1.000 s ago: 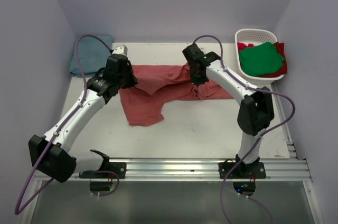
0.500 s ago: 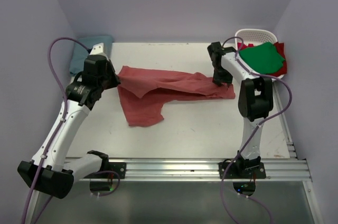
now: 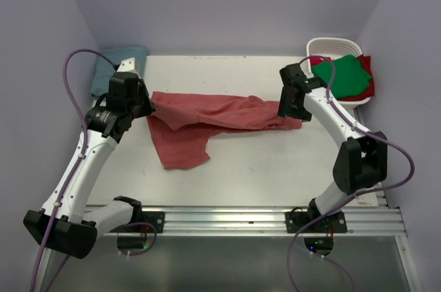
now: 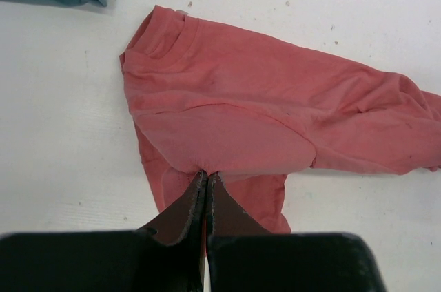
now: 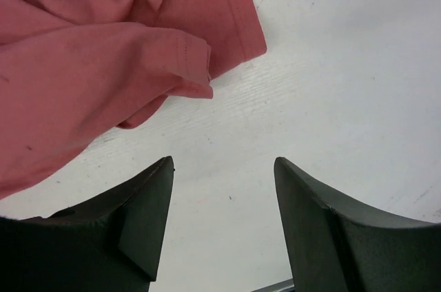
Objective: Fold and stack the t-shirts
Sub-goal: Flatten out the tshirt
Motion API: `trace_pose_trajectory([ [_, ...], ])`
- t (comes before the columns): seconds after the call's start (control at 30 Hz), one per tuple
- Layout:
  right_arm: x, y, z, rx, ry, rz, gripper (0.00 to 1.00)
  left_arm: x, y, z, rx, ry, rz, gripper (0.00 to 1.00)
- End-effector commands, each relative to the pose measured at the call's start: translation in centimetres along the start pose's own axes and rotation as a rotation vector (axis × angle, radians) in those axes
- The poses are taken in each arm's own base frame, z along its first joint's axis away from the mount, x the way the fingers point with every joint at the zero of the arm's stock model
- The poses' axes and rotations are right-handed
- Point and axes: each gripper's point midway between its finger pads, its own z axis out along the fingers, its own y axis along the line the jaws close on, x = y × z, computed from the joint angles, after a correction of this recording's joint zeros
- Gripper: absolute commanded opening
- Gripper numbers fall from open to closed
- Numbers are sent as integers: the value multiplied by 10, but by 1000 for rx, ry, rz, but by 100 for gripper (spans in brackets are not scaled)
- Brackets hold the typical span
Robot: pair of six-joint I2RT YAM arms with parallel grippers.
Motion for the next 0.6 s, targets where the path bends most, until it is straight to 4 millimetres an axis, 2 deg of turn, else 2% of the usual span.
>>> trace_pose_trajectory([
  [0.0, 11, 2, 5, -33, -7, 17, 63, -9, -2, 1, 14, -21, 7, 0],
  [0.17, 15, 11, 22, -37, 28, 8, 60, -11, -4, -1, 18, -22, 8, 0],
  [0.4, -10, 26, 37, -42, 2, -1, 59, -13, -1, -7, 11, -29, 11, 0],
  [0.57, -17, 24, 49, -23, 13, 15, 58, -14, -1, -8, 9, -31, 10, 0],
])
